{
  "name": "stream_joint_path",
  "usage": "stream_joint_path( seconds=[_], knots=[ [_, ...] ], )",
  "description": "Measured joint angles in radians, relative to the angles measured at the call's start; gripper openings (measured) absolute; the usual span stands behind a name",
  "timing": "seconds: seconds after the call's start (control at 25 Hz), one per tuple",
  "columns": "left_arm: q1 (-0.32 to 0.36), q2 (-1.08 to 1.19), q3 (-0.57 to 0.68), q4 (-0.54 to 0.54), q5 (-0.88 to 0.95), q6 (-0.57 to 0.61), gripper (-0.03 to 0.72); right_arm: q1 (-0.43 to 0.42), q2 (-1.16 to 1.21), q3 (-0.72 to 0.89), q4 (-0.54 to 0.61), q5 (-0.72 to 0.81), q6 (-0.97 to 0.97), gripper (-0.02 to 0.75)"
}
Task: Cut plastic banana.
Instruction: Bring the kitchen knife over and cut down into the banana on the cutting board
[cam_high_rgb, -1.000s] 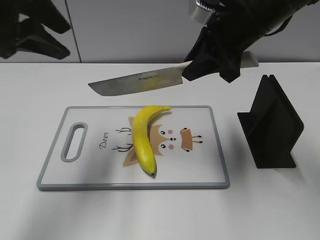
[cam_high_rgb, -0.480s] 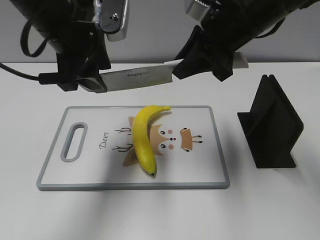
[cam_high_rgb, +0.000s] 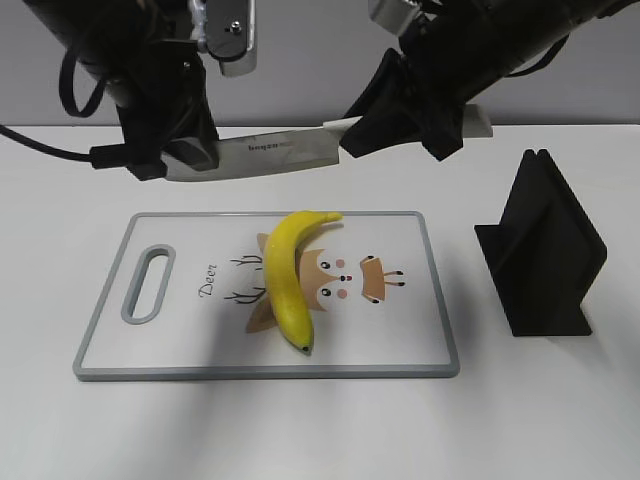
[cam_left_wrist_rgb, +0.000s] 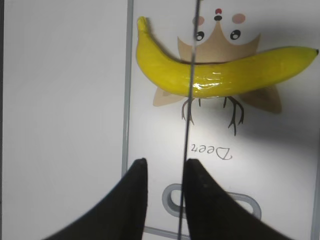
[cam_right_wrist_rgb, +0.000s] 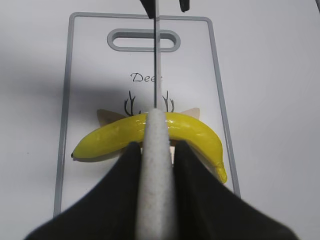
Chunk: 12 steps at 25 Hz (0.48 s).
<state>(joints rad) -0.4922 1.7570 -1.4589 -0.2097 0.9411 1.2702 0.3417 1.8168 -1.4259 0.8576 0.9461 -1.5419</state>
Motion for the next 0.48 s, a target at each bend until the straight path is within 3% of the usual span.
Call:
stream_joint_path(
  seconds=[0.08, 0.32, 0.48],
  knots=[
    [0.000, 0.000, 0.000, 0.002, 0.010, -0.001, 0.242, 0.000, 0.000, 0.000, 0.003, 0.000, 0.000, 0.171],
    [0.000, 0.000, 0.000, 0.005, 0.013, -0.002, 0.313, 0.000, 0.000, 0.000, 0.051, 0.008, -0.043, 0.171],
    [0.000, 0.000, 0.000, 0.005, 0.014, -0.002, 0.309, 0.000, 0.000, 0.000, 0.059, 0.009, -0.049, 0.171]
  ],
)
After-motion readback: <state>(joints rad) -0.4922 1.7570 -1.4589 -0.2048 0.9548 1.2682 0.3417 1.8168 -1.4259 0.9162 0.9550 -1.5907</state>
